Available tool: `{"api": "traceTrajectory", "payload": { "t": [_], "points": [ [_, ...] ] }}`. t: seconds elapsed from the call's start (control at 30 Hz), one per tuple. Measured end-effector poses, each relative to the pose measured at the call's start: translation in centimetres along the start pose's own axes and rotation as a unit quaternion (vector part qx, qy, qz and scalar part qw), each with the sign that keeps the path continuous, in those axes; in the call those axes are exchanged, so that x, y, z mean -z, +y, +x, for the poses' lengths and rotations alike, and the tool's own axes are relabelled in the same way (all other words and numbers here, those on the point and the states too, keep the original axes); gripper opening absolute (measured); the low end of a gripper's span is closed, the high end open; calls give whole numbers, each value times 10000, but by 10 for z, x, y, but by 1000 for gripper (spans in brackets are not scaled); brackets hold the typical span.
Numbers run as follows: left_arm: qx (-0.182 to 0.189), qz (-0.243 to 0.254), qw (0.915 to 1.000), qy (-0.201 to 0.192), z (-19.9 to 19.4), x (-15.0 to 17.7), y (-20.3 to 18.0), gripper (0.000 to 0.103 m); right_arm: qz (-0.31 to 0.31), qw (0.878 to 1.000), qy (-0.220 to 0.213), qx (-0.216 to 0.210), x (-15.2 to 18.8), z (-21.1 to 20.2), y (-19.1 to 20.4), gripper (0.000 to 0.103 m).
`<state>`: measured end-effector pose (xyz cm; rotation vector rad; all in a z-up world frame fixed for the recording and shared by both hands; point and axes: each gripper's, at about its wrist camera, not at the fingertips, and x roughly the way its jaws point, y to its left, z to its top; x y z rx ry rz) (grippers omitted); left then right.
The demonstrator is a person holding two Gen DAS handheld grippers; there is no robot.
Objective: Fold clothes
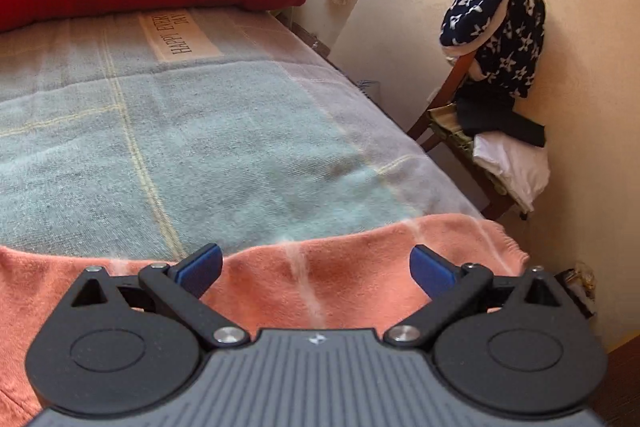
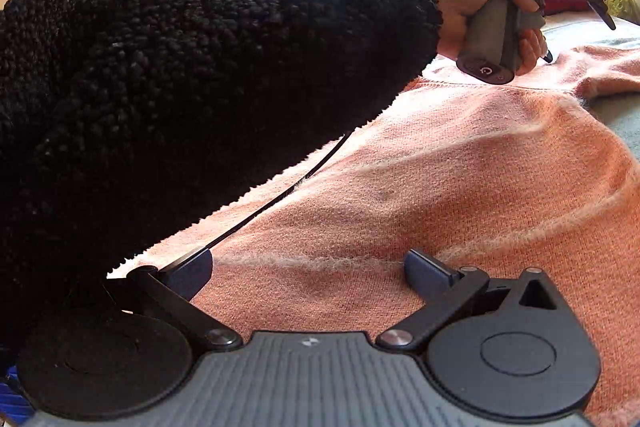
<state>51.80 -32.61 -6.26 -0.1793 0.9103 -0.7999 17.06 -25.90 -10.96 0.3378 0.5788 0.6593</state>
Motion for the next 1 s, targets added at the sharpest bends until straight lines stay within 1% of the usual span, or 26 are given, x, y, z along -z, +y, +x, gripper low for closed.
{"api": "traceTrajectory", "payload": {
  "t": [0.07,0.13,0.17,0.2,0.23,0.27,0.3,0.33,0.4,0.5,0.53,0.57,0.63,0.73,0.77,0.87,0.9,0.93,1.0],
  "points": [
    [384,-77,9992,-5,-12,7,-6,99,8,10000,-4,-4,0,1,0,103],
    [681,68,9976,143,-14,14,-14,100,29,10000,-12,-18,-1,1,0,103],
    [754,223,9966,238,-10,17,-18,100,43,10000,-17,-31,-1,1,-1,103],
    [652,441,9963,330,-2,20,-22,100,57,10000,-21,-43,-1,2,-1,103],
    [430,547,9968,389,9,20,-21,100,71,10000,-25,-56,-1,2,-2,103],
    [223,547,9973,441,21,19,-17,100,85,9999,-30,-69,-1,2,-2,103],
    [117,547,9975,431,31,17,-13,100,99,9999,-34,-81,-1,2,-3,103],
    [109,561,9978,323,37,15,-9,100,113,9999,-38,-94,-1,3,-3,103],
    [-43,605,9981,119,43,7,-9,100,141,9998,-47,-119,-2,3,-4,103],
    [-284,514,9982,142,42,-6,-17,99,231,9995,-83,-200,-2,3,-7,103],
    [-240,487,9984,144,36,-7,-21,99,217,9996,-80,-189,-2,3,-6,103],
    [-96,464,9988,107,28,-7,-25,99,190,9997,-71,-168,-2,4,-5,103],
    [290,488,9983,117,14,-3,-35,100,136,9998,-54,-127,-2,6,-3,103],
    [758,711,9939,376,9,11,-51,100,85,9999,-44,-84,-3,8,-1,103],
    [828,823,9917,545,13,19,-55,100,87,9999,-46,-85,-3,8,-1,103],
    [874,1147,9844,1012,29,42,-66,100,92,9999,-45,-86,-3,10,0,103],
    [899,1243,9824,1062,31,47,-71,100,90,9999,-46,-86,-3,10,0,103],
    [932,1366,9808,1030,29,48,-75,101,89,9999,-47,-86,-4,11,0,103],
    [1143,1491,9771,1002,23,43,-80,101,93,9999,-50,-90,-4,11,0,103]
  ]
}}
